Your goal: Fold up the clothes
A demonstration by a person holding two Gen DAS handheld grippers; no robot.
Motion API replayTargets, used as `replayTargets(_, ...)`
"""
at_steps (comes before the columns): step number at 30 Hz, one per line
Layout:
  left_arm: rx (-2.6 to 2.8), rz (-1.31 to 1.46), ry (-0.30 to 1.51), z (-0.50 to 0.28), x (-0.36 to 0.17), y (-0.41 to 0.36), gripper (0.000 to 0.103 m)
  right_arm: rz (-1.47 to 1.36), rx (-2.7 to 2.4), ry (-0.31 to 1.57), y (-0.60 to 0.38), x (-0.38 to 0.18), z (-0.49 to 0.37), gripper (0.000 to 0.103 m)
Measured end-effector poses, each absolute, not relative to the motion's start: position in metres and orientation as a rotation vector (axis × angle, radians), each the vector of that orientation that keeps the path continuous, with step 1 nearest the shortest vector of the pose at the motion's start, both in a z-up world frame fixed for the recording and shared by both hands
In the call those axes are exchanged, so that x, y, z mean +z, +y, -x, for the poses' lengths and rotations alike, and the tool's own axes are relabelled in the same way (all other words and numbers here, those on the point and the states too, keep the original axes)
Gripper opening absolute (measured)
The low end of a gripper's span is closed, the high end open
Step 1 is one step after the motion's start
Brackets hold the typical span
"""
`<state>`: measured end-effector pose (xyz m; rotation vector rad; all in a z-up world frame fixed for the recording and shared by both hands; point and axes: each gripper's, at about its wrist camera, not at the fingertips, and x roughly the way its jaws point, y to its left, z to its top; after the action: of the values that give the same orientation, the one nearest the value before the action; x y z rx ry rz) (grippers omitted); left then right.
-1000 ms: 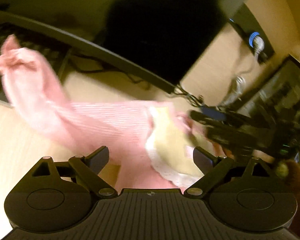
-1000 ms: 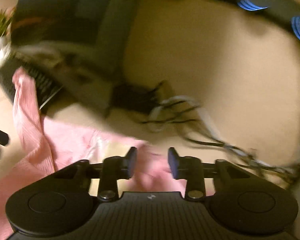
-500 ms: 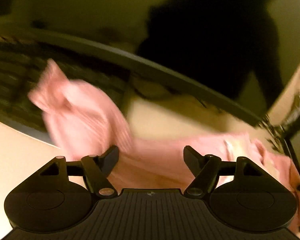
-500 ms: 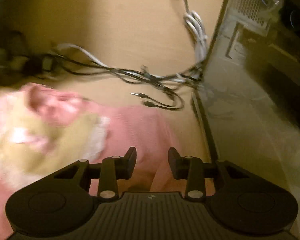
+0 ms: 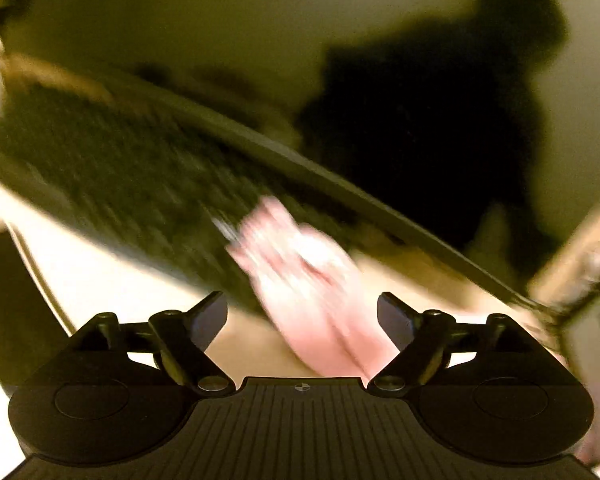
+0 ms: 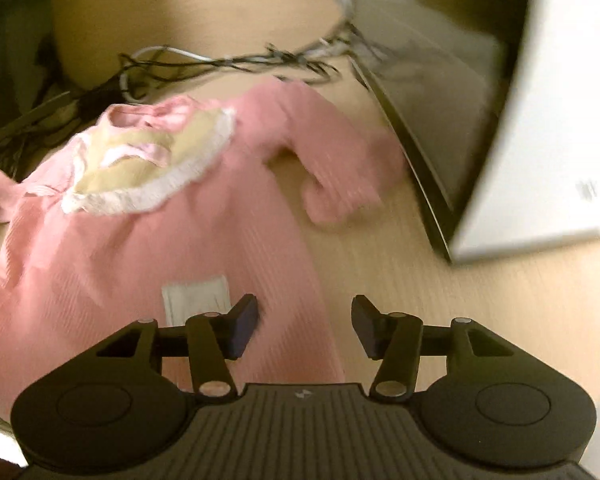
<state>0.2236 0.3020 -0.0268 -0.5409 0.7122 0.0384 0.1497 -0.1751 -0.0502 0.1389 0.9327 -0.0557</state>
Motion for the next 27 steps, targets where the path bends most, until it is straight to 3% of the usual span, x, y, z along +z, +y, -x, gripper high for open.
replayTargets(2, -0.119, 0.523, 0.756, -0.22, -0.031, 0.263, 0.087, -0.15, -0.066, 0.948, -0.17, -0.055, -0.139, 0.027)
replayTargets(8, -0.386, 0.469, 0.834, -0.214, -0.038, 0.191, 0.089, 0.016, 0.028, 1.057, -0.131, -0.054, -0.114, 0.022)
replayTargets(11, -0.434, 0.446, 0.854, -0.214, -0.04, 0.173, 0.094, 0.258, -0.032, 0.987, -0.123, -0.04, -0.109, 0.023)
replayTargets(15, -0.498, 0.415, 0.879, -0.213, -0.043, 0.148, 0.094, 0.419, -0.073, 0.827, -0.123, -0.025, -0.136, 0.041)
replayTargets(19, -0.556, 0.385, 0.9, -0.211, -0.044, 0.126, 0.094, 0.482, -0.068, 0.794, -0.127, -0.035, -0.18, 0.042)
replayTargets(23, -0.513, 0.369, 0.872, -0.208, -0.036, 0.139, 0.095, 0.4, -0.094, 0.874, -0.138, -0.058, -0.224, 0.044)
replayTargets(25, -0.484, 0.368, 0.861, -0.205, -0.031, 0.147, 0.095, 0.298, -0.071, 0.918, -0.146, -0.062, -0.241, 0.022)
replayTargets(27, -0.448, 0.366, 0.853, -0.201, -0.029, 0.156, 0.096, 0.101, -0.009, 0.917, -0.16, -0.047, -0.254, 0.01)
